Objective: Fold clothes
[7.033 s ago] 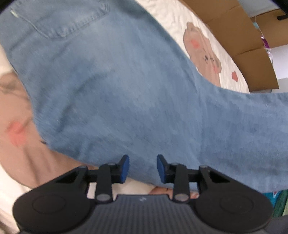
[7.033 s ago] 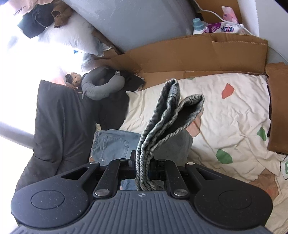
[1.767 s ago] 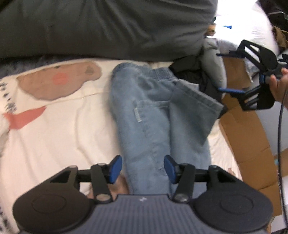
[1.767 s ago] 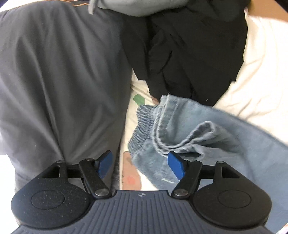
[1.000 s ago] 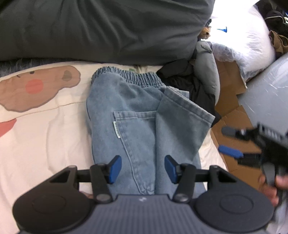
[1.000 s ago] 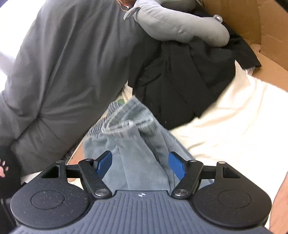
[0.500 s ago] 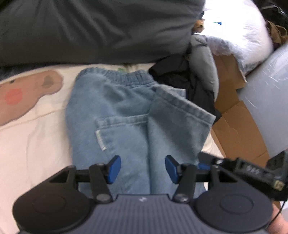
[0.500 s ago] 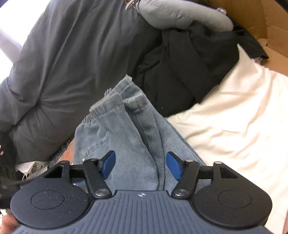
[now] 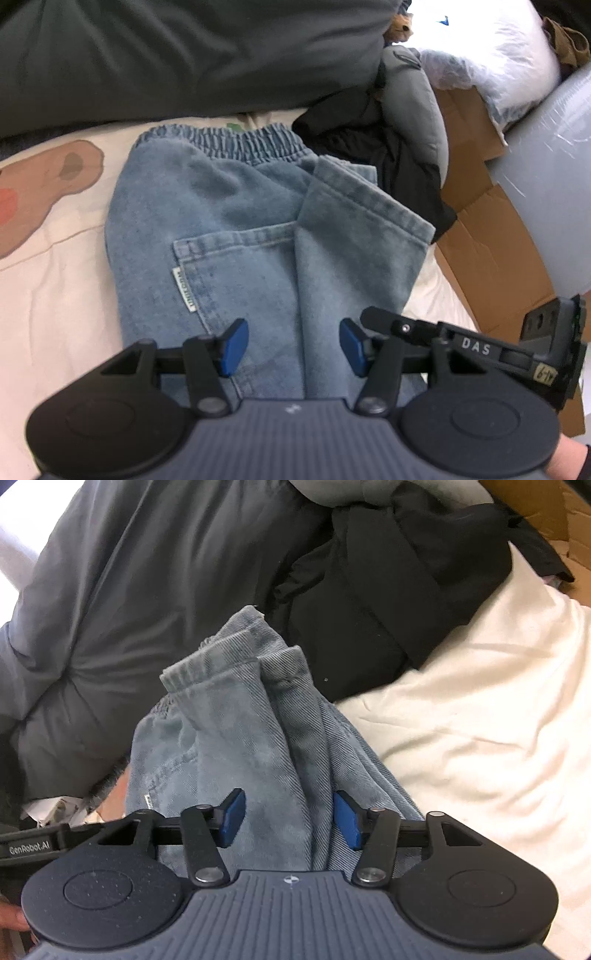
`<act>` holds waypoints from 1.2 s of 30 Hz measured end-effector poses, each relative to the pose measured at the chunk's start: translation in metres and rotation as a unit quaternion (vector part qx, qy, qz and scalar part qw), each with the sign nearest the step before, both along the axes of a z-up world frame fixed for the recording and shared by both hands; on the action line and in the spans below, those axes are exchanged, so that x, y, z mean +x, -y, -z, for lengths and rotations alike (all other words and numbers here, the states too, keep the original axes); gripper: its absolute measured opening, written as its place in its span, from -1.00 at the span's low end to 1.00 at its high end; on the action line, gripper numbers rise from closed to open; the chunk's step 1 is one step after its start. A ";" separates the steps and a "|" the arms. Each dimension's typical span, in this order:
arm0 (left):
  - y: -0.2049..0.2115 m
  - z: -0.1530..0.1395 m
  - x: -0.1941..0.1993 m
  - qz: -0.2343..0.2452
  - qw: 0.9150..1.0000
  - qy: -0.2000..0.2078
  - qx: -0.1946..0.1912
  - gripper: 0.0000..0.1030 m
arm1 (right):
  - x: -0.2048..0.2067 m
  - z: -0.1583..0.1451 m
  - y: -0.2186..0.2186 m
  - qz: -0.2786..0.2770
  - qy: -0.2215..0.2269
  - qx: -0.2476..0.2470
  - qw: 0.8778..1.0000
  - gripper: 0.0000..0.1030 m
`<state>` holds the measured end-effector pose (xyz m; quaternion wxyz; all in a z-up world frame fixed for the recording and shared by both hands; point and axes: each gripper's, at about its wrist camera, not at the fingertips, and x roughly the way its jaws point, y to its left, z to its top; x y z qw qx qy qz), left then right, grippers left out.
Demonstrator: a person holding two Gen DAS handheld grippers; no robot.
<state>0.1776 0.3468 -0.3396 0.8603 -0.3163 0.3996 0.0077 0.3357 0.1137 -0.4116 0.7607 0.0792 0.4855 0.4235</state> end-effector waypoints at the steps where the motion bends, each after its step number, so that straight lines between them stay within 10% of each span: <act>1: 0.000 0.000 0.000 0.000 1.000 0.000 0.000 0.12 | 0.001 0.000 -0.001 0.000 -0.002 0.002 1.000 -0.14; 3: 0.000 0.000 0.000 0.000 1.000 0.000 0.000 0.12 | 0.002 -0.001 -0.002 0.000 -0.005 0.004 1.000 -0.58; 7: -0.002 -0.001 -0.003 -0.005 1.000 -0.001 -0.003 0.12 | 0.000 -0.006 -0.001 0.003 -0.014 0.009 1.000 -0.86; 22: -0.029 -0.024 -0.011 -0.043 0.999 0.023 -0.005 0.11 | -0.044 -0.068 -0.025 -0.008 0.025 0.058 0.998 -0.87; 36: -0.074 -0.027 -0.026 -0.112 0.994 0.014 0.000 0.11 | -0.066 -0.063 -0.067 -0.005 -0.017 0.077 0.997 -0.87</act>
